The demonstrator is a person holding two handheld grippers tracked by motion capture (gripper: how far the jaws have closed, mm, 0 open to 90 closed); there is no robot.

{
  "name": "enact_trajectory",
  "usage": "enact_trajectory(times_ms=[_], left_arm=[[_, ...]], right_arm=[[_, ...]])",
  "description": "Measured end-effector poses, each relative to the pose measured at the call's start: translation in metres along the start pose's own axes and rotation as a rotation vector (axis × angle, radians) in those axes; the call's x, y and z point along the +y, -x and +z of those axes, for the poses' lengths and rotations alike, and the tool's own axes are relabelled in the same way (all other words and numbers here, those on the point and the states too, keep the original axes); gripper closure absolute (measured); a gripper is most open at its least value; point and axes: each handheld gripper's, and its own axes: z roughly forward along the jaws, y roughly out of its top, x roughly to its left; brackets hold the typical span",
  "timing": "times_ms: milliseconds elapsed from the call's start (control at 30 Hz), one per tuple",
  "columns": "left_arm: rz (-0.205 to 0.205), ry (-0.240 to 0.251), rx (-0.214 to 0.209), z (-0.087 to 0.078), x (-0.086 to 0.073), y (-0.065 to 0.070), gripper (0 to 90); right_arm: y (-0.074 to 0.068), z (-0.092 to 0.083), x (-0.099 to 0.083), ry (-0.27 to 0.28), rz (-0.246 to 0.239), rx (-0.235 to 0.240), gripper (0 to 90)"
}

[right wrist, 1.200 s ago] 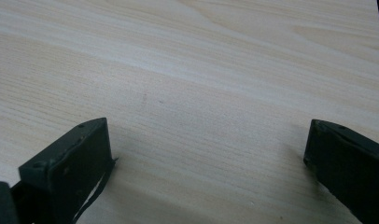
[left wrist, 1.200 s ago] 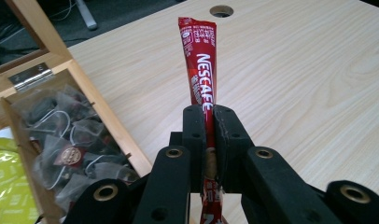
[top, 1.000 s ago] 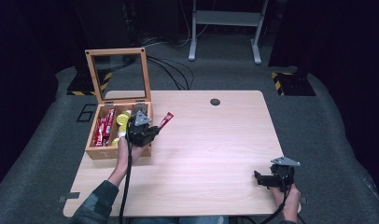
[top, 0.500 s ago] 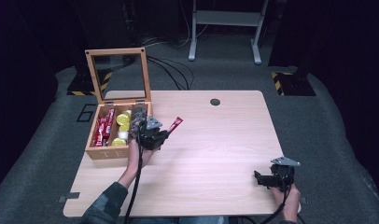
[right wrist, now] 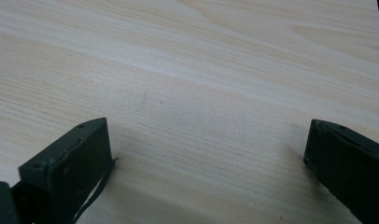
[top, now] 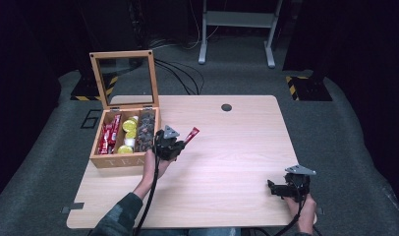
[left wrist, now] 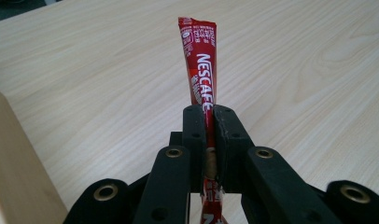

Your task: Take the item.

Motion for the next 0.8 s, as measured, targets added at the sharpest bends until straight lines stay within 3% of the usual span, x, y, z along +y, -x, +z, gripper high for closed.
enact_trajectory(times_ms=[800], left_arm=[[-0.022,-0.054,-0.037,0.045,-0.014,0.024,83.4]], right_arm=[[0.0,0.0,0.0,0.0,0.0,0.0,0.2]])
